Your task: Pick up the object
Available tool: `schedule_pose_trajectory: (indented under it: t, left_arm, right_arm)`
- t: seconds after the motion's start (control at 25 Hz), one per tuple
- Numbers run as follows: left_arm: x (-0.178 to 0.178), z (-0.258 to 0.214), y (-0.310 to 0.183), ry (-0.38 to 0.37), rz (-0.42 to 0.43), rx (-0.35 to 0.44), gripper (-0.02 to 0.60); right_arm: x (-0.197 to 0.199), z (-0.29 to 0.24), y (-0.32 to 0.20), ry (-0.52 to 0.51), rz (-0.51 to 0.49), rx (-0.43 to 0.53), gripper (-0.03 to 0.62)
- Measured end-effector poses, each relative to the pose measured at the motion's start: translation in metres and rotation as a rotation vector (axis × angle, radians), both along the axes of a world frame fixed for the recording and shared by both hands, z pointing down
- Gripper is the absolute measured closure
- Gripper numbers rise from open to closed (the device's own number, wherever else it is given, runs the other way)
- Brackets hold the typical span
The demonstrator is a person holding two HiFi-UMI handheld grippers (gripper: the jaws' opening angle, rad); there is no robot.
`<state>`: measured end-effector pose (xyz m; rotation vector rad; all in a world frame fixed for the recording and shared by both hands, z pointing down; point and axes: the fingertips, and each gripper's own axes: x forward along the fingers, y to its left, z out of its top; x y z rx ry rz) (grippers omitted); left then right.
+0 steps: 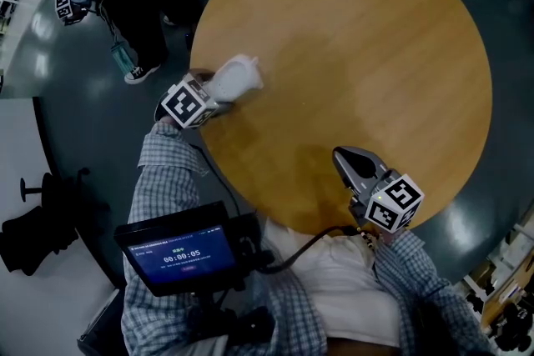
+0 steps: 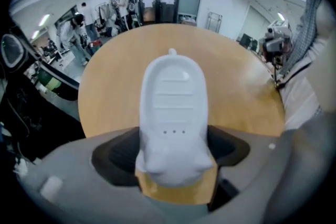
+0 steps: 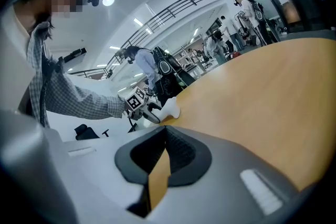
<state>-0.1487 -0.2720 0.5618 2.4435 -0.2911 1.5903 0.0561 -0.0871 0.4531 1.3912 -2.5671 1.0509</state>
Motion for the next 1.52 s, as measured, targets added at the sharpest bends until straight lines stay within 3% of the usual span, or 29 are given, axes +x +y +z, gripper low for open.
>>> schedule_pose_trajectory:
  t: [0.12, 0.4, 0.96, 1.2, 1.52]
  left_arm:
    - [0.013, -0.01, 0.003, 0.11, -0.083, 0.016, 0.199]
    - [0.016, 0.0, 0.007, 0.188, -0.167, 0.052, 0.206]
    - [0.031, -0.015, 0.03, 0.53, -0.441, 0.079, 0.256]
    - [0.036, -0.03, 0.052, 0.592, -0.465, 0.092, 0.261]
    - [0.026, -0.055, 0.05, 0.787, -0.587, 0.089, 0.265]
  right_arm:
    - [0.001, -0.001, 0.001, 0.004, -0.003, 0.008, 0.591]
    - [-0.005, 0.007, -0.002, 0.003, -0.018, 0.023, 0.591]
    - [-0.006, 0.013, -0.007, -0.005, -0.039, 0.055, 0.591]
    - [-0.004, 0.002, 0.013, 0.001, -0.05, 0.074, 0.591]
    - [-0.014, -0.004, 0.015, 0.001, -0.058, 0.086, 0.591]
